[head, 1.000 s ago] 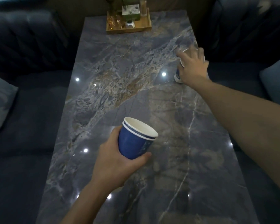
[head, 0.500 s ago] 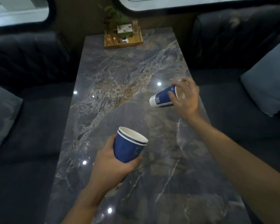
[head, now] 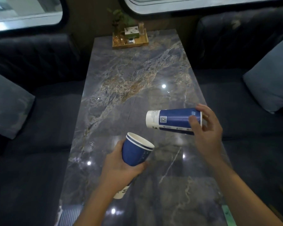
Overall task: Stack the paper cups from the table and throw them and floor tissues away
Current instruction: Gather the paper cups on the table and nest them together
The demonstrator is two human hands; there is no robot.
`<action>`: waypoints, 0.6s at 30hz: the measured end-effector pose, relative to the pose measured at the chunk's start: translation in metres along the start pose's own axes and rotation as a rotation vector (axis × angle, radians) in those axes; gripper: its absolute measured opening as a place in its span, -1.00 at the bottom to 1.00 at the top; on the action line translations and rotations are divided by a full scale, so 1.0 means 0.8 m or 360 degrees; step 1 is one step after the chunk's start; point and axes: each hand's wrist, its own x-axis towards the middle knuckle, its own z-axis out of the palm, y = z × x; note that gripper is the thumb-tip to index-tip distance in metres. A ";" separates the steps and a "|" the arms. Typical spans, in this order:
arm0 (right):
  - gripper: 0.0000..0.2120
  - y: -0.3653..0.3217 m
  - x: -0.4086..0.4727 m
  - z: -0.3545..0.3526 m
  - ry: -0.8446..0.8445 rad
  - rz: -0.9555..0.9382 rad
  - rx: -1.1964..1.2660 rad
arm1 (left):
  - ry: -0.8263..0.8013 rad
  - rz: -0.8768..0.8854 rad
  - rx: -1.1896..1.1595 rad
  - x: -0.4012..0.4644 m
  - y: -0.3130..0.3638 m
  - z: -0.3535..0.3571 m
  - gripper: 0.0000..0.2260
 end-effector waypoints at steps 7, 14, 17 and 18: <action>-0.72 -0.018 -0.039 -0.016 0.0022 0.0073 0.0087 | -0.0002 0.0033 -0.0069 -0.011 0.004 0.004 -0.47; -0.73 -0.040 -0.068 -0.024 -0.0076 0.0121 0.0086 | -0.0016 0.0107 -0.0068 -0.041 -0.005 0.000 -0.41; -0.72 -0.042 -0.070 -0.019 -0.0131 0.0156 0.0087 | -0.0059 0.0163 -0.0051 -0.041 -0.002 -0.003 -0.38; -0.72 -0.044 -0.070 -0.019 -0.0158 0.0165 0.0093 | -0.0073 0.0189 -0.0035 -0.040 -0.001 -0.003 -0.37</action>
